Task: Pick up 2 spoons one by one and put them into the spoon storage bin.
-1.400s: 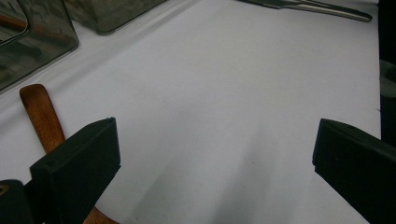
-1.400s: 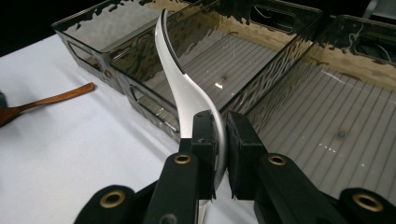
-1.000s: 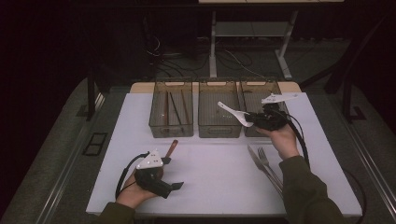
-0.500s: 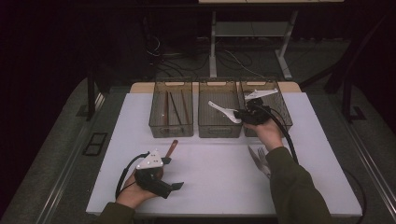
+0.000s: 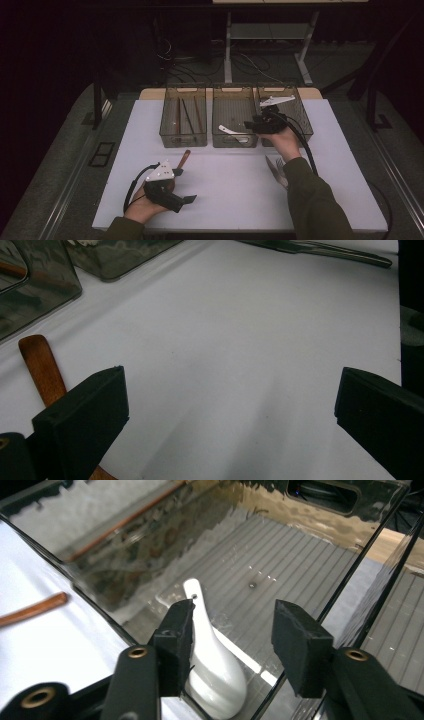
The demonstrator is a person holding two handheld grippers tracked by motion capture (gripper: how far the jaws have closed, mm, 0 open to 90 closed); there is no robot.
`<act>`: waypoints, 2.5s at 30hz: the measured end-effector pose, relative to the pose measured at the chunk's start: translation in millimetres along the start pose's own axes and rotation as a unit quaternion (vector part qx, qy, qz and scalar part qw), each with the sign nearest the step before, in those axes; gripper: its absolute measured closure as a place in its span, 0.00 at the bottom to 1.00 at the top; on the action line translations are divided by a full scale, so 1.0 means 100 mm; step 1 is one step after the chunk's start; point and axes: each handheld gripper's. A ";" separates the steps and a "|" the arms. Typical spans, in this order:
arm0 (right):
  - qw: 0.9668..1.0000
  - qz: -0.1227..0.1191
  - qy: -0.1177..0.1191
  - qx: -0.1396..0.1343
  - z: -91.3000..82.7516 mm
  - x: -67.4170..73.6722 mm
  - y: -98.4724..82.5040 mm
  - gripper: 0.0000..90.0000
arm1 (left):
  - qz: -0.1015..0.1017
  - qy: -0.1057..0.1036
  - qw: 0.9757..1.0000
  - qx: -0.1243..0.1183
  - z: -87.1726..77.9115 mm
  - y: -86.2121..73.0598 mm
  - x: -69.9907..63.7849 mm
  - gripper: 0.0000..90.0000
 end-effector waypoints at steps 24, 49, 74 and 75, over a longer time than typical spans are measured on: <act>0.999 0.017 0.015 -0.043 -0.55 -0.05 -0.32 0.21 | 0.004 0.002 1.000 0.008 0.00 0.00 0.01 0.01; 0.998 0.022 -0.004 -0.063 -1.00 -0.10 -1.12 0.17 | 0.004 0.008 1.000 0.011 0.01 0.00 0.01 0.01; 0.999 0.007 -0.004 -0.037 -1.19 0.01 -1.70 0.17 | 0.000 0.010 1.000 0.008 -0.01 0.02 0.01 0.01; 0.999 0.005 -0.003 -0.036 -1.18 0.02 -1.70 0.17 | 0.000 0.012 1.000 0.008 -0.02 0.02 0.01 0.01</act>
Point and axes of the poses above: each handheld gripper's, and its own axes: z roughly forward along the jaws, y roughly out of its top, x roughly to its left, and after that the axes turned 1 degree about z, right-handed
